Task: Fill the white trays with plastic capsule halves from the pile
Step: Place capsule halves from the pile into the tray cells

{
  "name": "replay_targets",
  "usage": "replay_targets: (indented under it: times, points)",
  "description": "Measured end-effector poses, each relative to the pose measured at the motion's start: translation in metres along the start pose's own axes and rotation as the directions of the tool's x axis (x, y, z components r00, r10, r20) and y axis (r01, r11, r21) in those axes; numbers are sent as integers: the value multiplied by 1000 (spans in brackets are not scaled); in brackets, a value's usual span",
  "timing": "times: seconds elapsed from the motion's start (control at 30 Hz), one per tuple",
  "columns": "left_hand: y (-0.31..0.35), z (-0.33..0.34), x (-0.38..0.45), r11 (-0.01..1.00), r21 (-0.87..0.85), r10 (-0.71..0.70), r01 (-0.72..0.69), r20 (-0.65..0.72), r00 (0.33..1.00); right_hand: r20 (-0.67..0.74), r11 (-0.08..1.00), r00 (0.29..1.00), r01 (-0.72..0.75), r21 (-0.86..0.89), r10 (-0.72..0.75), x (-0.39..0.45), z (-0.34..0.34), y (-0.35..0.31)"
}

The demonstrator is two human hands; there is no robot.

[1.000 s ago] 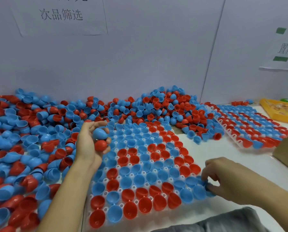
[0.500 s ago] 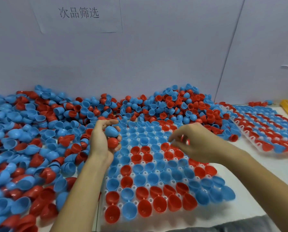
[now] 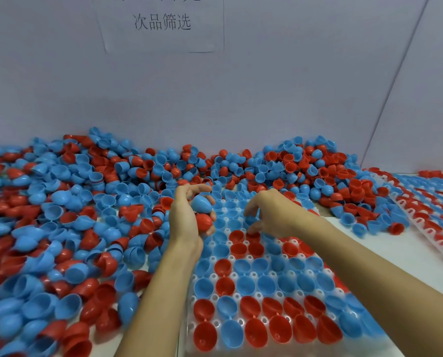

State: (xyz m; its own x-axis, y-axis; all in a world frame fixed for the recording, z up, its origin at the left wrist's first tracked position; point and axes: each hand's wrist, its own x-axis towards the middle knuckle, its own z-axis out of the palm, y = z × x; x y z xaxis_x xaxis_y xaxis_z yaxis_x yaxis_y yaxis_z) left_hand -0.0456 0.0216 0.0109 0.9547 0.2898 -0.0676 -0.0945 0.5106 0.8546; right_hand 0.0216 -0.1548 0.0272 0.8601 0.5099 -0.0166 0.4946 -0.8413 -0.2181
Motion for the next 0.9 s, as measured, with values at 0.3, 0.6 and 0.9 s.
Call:
replay_targets:
  times: [0.3, 0.6, 0.9]
  points:
    - [-2, -2, 2, 943, 330, 13, -47, 103, 995, -226, 964, 973, 22, 263, 39, -18, -25, 6]
    - [-4, 5, -10, 687, 718, -281, -112, 405, 870, -235, 926, 957, 237, 294, -171, -54, -22, -10]
    - [53, -32, 18, 959, 281, 114, 31, -486, 867, -247, 932, 969, 90, 351, 0, -77, -26, 34]
